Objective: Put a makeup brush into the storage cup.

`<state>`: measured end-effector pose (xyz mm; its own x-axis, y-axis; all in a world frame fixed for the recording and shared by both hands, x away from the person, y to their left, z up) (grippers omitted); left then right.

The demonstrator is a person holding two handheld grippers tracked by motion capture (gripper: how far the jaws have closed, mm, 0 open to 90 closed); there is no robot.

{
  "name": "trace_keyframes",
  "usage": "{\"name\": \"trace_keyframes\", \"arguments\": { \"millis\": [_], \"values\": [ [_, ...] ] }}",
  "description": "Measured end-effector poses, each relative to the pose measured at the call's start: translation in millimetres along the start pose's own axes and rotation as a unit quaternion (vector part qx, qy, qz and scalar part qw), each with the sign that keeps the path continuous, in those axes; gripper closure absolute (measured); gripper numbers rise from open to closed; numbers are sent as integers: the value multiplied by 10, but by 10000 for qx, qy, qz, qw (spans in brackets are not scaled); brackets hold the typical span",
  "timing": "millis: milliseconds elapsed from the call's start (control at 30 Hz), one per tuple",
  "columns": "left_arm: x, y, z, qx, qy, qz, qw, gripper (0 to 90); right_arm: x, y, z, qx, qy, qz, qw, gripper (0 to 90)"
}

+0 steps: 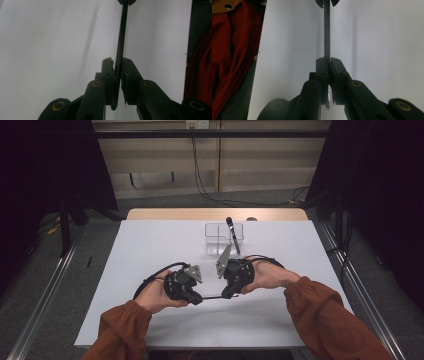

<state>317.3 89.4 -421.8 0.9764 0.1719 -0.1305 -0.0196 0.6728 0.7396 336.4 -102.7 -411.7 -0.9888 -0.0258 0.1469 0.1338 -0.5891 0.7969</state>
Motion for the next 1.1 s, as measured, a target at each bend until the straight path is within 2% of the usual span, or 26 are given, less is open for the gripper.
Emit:
{"name": "trace_keyframes", "arguments": {
  "millis": [267,367,567,733,967,1033,1100],
  "values": [
    [-7,-17,-4,12,-39,-126,9999,842,0,5,-12,3,-1,-33,10000,861],
    [-12,-25,-18,68,-142,-177,9997,855,-7,15,-19,-94,-17,-47,9999,858],
    [13,-6,-30,-22,-90,-199,9998,857,-27,40,-43,-302,0,-125,9995,830],
    [18,-4,-33,-7,-89,-191,9998,857,-23,46,-58,-460,-17,-184,9988,739],
    [16,25,-50,-133,30,-133,9998,857,-31,95,-116,-697,-54,-392,9968,609],
    [26,50,-63,-191,39,-128,9997,856,-23,114,-135,-809,-63,-476,9956,509],
    [27,68,-77,-256,71,-143,9995,856,1,152,-156,-926,-64,-620,9938,470]
  ]
}}
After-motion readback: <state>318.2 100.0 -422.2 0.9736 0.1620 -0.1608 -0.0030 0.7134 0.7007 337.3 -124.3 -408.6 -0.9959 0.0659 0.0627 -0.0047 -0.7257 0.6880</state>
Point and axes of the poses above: each handheld gripper's, and its own axes: y roughly backward along the jaws, z roughly out of its top, x roughly to its left, the point moved 1 cm from there along -y, roughly forward along the jaws, and after that the axes turned 12 degrees about -x, right-handed, at the moved point
